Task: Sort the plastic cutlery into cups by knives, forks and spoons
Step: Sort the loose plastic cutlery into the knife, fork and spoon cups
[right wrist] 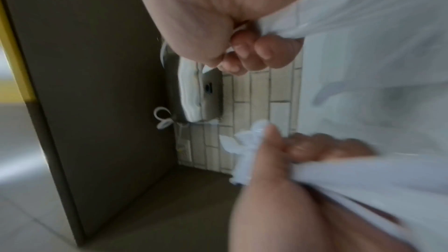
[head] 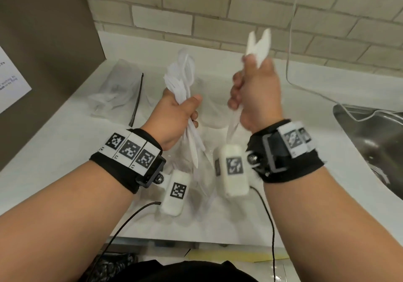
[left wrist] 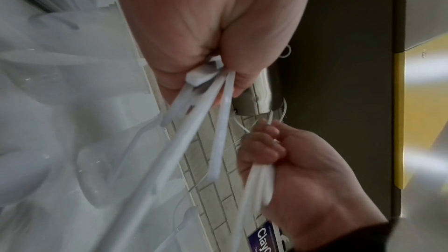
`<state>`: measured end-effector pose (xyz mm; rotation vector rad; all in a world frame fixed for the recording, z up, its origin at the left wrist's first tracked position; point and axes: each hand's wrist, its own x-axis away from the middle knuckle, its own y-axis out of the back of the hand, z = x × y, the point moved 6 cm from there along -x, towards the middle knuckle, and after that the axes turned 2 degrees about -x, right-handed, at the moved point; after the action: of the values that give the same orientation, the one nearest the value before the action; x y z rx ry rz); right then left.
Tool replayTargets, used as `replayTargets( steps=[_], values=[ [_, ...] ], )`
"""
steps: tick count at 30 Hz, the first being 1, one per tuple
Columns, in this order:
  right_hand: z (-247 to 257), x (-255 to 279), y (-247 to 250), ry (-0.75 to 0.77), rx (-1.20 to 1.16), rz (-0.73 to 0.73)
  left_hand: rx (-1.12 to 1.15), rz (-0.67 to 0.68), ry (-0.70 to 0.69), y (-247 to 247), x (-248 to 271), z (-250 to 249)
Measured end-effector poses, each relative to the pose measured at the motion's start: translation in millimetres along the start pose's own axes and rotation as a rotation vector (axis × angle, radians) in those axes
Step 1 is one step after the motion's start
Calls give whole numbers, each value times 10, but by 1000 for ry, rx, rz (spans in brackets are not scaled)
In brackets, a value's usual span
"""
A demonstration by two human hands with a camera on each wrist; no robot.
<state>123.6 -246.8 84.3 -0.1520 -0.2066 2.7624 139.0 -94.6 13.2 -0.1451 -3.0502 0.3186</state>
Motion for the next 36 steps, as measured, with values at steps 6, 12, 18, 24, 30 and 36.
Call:
replayTargets(
  steps=[6,12,18,24,30,36],
  values=[
    [-483,263,-248,75,416,290,-112,-137,-105,104,-34,-49],
    [-228,204,-285,192,349,224,-216,-68,-144,65,14,-97],
    [38,184,-484,401,783,386,-415,-71,-149,57,52,-51],
    [85,146,-485,433,938,408,-473,-107,-173,92,61,-35],
    [2,152,-516,370,951,457,-447,-96,-217,121,54,-122],
    [9,132,-458,306,804,462,-331,-23,-229,75,85,-153]
  ],
)
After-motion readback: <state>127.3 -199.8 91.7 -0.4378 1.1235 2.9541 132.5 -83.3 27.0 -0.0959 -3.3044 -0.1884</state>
